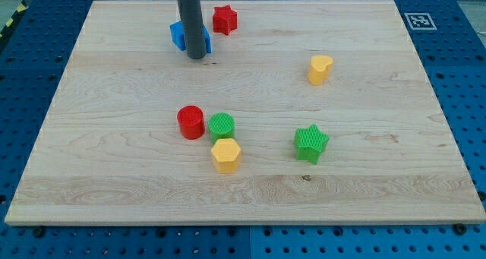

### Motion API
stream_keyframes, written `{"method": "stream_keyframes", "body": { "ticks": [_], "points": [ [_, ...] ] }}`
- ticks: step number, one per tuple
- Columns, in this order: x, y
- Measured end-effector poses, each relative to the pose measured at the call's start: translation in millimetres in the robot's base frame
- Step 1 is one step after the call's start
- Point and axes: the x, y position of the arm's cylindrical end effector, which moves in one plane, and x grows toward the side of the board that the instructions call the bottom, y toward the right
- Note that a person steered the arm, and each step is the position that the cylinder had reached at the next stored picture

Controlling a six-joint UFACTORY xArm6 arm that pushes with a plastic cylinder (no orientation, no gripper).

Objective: Place red circle to the top of green circle

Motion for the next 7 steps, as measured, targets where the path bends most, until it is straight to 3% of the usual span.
{"method": "stream_keyframes", "body": {
  "ticks": [1, 3, 4, 7],
  "points": [
    [38.1, -8.7],
    [158.7, -32.8],
    [192.2, -27.9],
    [147.6, -23.5]
  ]
}}
